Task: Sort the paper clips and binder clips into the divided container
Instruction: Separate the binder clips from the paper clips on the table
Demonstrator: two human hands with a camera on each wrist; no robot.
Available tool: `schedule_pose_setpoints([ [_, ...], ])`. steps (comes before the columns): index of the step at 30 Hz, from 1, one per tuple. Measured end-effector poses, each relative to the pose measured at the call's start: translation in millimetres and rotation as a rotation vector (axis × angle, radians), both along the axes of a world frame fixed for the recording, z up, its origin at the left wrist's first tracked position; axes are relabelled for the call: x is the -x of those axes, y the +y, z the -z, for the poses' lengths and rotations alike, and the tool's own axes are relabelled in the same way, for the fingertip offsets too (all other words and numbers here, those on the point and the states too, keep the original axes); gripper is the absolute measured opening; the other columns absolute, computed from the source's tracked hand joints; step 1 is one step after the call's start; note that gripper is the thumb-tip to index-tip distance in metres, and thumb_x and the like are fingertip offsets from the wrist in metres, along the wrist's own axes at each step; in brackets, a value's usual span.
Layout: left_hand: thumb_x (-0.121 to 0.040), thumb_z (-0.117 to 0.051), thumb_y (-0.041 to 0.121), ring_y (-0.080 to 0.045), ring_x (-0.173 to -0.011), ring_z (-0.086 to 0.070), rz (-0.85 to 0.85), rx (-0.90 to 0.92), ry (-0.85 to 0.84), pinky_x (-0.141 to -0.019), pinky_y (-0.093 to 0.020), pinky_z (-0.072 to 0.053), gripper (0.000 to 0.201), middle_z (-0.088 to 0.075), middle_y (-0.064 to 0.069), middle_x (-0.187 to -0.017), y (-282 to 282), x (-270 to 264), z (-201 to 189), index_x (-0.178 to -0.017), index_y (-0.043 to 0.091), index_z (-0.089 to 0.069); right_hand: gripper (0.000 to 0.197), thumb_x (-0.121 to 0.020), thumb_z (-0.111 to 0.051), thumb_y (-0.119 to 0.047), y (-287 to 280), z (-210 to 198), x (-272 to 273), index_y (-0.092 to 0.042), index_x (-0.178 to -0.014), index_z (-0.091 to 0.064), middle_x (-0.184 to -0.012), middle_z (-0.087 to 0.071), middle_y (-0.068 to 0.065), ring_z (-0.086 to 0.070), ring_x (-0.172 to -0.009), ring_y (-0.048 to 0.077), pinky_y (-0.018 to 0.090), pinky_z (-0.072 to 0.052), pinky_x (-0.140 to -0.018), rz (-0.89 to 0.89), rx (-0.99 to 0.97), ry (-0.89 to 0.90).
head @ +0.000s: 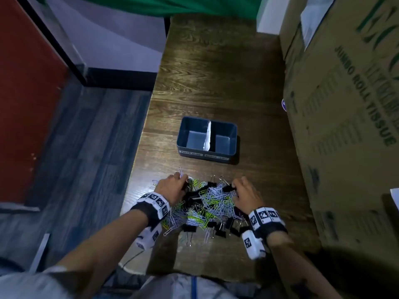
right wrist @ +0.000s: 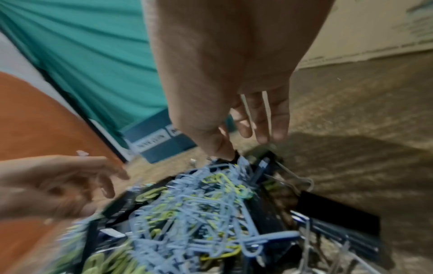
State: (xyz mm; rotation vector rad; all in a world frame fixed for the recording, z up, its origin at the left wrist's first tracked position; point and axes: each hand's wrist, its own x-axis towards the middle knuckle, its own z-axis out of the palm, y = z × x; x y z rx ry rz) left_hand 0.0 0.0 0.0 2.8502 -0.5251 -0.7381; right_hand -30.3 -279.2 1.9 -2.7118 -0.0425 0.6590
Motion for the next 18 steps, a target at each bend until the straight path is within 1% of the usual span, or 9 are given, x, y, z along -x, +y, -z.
schedule_pose_setpoints([
  [2,-0.088,-0.062,0.031,-0.032,-0.101,-0.057,-0.030,-0.047,0.037,-0.074,-0.043,-0.055,0.058,-0.043,-0.012,-0.126,-3.1,-2.0,2.3,-0.138,0.024,-0.033,0.052,-0.088,-0.064,-0.009,-0.1,6.2,-5.3,-0.024,-0.135,-0.047,-0.136,-0.040,0.002,-0.051,-0.119,0.022,0.041,-0.050,-0.099,0.008,0.009,0.031],
  [3,-0.088,-0.062,0.028,-0.034,-0.102,-0.057,-0.032,-0.054,0.047,-0.075,-0.044,-0.055,0.058,-0.039,-0.013,-0.128,-5.3,-1.3,4.9,-0.138,0.025,-0.033,0.058,-0.088,-0.064,-0.008,-0.1,11.4,-6.4,-0.027,-0.140,-0.045,-0.137,-0.039,0.003,-0.049,-0.122,0.023,0.042,-0.050,-0.100,-0.005,0.017,0.045],
  [5,-0.088,-0.061,0.020,-0.035,-0.102,-0.057,-0.049,-0.020,0.050,-0.078,-0.047,-0.055,0.052,-0.038,-0.015,-0.129,-12.4,0.1,6.9,-0.136,0.022,-0.040,0.064,-0.088,-0.065,-0.010,3.3,19.0,-8.8,-0.030,-0.145,-0.042,-0.136,-0.038,0.005,-0.047,-0.122,0.025,0.043,-0.050,-0.099,-0.022,0.014,0.034],
  [7,-0.089,-0.060,0.013,-0.036,-0.101,-0.058,-0.086,0.024,0.036,-0.081,-0.046,-0.054,0.045,-0.040,-0.015,-0.127,-18.8,2.7,9.1,-0.131,0.015,-0.047,0.066,-0.088,-0.066,-0.011,8.1,26.1,-8.9,-0.030,-0.145,-0.042,-0.132,-0.040,0.006,-0.049,-0.120,0.026,0.043,-0.051,-0.097,-0.015,0.000,-0.002],
  [9,-0.087,-0.063,0.009,-0.035,-0.101,-0.058,-0.107,0.058,0.012,-0.083,-0.044,-0.052,0.040,-0.042,-0.015,-0.125,-24.4,5.3,11.6,-0.126,0.010,-0.050,0.065,-0.088,-0.066,-0.009,13.4,29.0,-10.3,-0.028,-0.146,-0.042,-0.131,-0.044,0.007,-0.050,-0.121,0.027,0.041,-0.048,-0.100,-0.010,0.003,-0.034],
  [12,-0.084,-0.066,0.005,-0.032,-0.096,-0.059,-0.157,0.149,-0.005,-0.081,-0.039,-0.050,0.036,-0.044,-0.013,-0.120,-32.5,11.5,15.3,-0.118,0.006,-0.054,0.058,-0.089,-0.064,-0.007,19.6,29.6,-12.5,-0.023,-0.143,-0.045,-0.137,-0.049,0.008,-0.050,-0.126,0.030,0.043,-0.043,-0.107,0.017,0.015,-0.044],
  [14,-0.083,-0.068,0.005,-0.028,-0.091,-0.057,-0.184,0.204,-0.012,-0.076,-0.035,-0.050,0.034,-0.045,-0.011,-0.118,-35.9,15.1,14.6,-0.114,0.006,-0.055,0.045,-0.088,-0.064,-0.010,22.2,28.4,-15.2,-0.023,-0.130,-0.052,-0.129,-0.055,0.005,-0.055,-0.119,0.028,0.043,-0.044,-0.104,0.048,0.005,-0.051],
  [16,-0.082,-0.069,0.009,-0.025,-0.085,-0.054,-0.202,0.242,-0.035,-0.068,-0.033,-0.047,0.033,-0.046,-0.010,-0.114,-37.0,17.1,13.2,-0.111,0.006,-0.054,0.031,-0.088,-0.063,-0.016,24.8,26.5,-20.0,-0.024,-0.116,-0.053,-0.121,-0.057,0.000,-0.057,-0.113,0.026,0.042,-0.044,-0.100,0.133,-0.035,-0.045],
  [18,-0.081,-0.069,0.013,-0.023,-0.081,-0.050,-0.203,0.270,-0.056,-0.064,-0.034,-0.046,0.032,-0.047,-0.010,-0.110,-36.6,19.2,10.8,-0.107,0.007,-0.051,0.032,-0.089,-0.062,-0.023,29.7,25.9,-24.5,-0.021,-0.120,-0.054,-0.128,-0.055,0.004,-0.056,-0.117,0.028,0.044,-0.047,-0.098,0.178,-0.033,-0.033],
])
